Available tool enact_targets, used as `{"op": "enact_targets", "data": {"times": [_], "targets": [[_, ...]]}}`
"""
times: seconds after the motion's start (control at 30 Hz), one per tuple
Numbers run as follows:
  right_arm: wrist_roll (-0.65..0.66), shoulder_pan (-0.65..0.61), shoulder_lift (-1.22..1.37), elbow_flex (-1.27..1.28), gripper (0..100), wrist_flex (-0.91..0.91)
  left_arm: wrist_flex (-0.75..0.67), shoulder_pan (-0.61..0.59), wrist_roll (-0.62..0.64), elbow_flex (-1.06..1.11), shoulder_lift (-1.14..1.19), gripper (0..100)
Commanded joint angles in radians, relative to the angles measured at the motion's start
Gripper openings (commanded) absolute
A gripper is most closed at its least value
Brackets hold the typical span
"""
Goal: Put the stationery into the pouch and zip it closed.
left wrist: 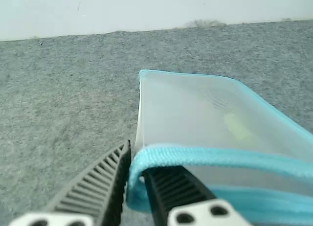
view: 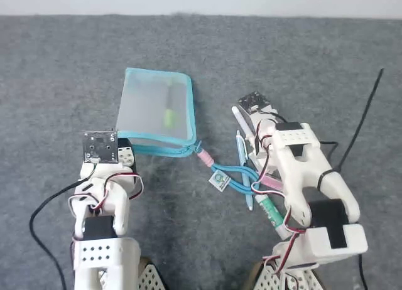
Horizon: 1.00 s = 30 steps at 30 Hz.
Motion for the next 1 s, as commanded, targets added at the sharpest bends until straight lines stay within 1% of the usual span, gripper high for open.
{"op": "enact_targets", "data": {"times": [0.0, 0.07, 0.17, 0.23, 0.33, 0.5, 0.6, 0.73, 0.83, 0.9, 0.97], "targets": [[0.006, 0.008, -0.012, -0.038, 1.3, -0.001, -0.041, 0.003, 0.008, -0.05, -0.012, 1], [0.005, 0.013, -0.038, -0.034, 0.6, 0.022, -0.041, 0.003, 0.008, -0.05, -0.012, 1], [-0.012, 0.05, -0.134, -0.038, 0.7, 0.111, -0.041, 0.003, 0.011, -0.048, -0.011, 1], [-0.031, 0.079, -0.236, -0.032, 0.7, 0.165, -0.044, 0.015, 0.009, -0.038, -0.015, 1], [-0.023, 0.102, -0.398, -0.034, 0.6, 0.259, -0.064, 0.055, 0.008, -0.015, -0.017, 1], [-0.021, 0.09, -0.654, -0.04, 0.6, 0.412, -0.075, 0.06, 0.008, -0.008, -0.014, 1], [0.018, 0.042, -0.773, -0.04, 0.6, 0.498, -0.077, 0.063, 0.012, -0.007, -0.011, 1], [0.04, -0.073, -0.92, -0.04, 0.6, 0.611, -0.072, 0.092, 0.009, -0.005, -0.011, 1], [0.043, -0.173, -1.032, -0.038, 0.6, 0.676, -0.074, 0.092, 0.009, 0.001, -0.011, 1], [0.077, -0.259, -1.089, -0.038, 0.6, 0.728, -0.074, 0.092, 0.009, 0.001, -0.011, 1], [0.081, -0.337, -1.129, -0.034, 0.6, 0.765, -0.074, 0.094, 0.009, 0.001, -0.011, 1]]}}
